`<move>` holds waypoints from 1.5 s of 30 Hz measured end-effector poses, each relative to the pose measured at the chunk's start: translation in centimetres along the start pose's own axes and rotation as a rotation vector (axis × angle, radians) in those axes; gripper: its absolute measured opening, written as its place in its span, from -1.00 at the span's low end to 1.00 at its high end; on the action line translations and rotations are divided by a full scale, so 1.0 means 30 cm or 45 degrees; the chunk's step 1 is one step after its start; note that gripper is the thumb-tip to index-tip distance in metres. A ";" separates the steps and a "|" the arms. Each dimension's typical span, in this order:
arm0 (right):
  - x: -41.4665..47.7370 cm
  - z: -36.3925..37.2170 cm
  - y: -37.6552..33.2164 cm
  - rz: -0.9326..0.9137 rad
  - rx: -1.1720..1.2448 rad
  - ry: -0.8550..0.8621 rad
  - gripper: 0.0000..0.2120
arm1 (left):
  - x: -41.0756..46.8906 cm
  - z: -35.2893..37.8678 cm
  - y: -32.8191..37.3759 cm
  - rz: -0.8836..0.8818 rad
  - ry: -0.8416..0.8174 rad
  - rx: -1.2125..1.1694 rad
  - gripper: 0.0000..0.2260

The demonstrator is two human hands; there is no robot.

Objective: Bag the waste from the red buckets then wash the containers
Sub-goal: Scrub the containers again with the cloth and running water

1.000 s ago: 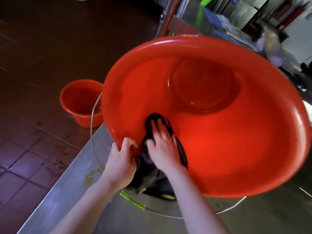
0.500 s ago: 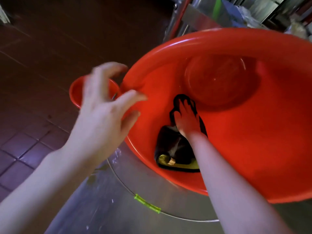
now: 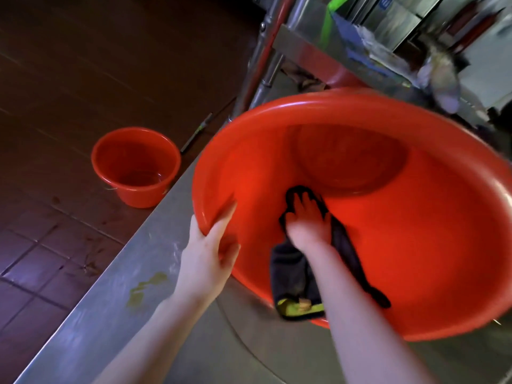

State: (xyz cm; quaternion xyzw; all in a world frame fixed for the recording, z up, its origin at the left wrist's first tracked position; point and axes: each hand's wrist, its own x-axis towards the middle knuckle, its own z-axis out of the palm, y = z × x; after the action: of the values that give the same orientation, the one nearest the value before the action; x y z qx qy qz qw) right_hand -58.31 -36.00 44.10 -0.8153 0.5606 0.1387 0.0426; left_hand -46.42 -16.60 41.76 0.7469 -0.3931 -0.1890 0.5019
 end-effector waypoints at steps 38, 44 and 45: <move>0.136 0.031 -0.150 -0.060 0.385 0.035 -0.44 | 0.053 -0.293 0.092 0.318 0.218 0.524 -0.54; 0.048 0.035 -0.169 0.068 0.376 0.103 -0.44 | 0.190 -0.335 0.214 0.537 0.246 0.718 -0.58; 0.016 0.037 -0.172 0.129 0.360 0.105 -0.45 | 0.177 -0.320 0.211 0.496 0.228 0.690 -0.56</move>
State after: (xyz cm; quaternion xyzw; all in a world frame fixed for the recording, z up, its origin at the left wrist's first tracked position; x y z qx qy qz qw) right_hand -53.58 -34.28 42.46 -0.7769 0.6161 0.0268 0.1268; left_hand -39.14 -16.15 52.11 0.7776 -0.5186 0.0880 0.3444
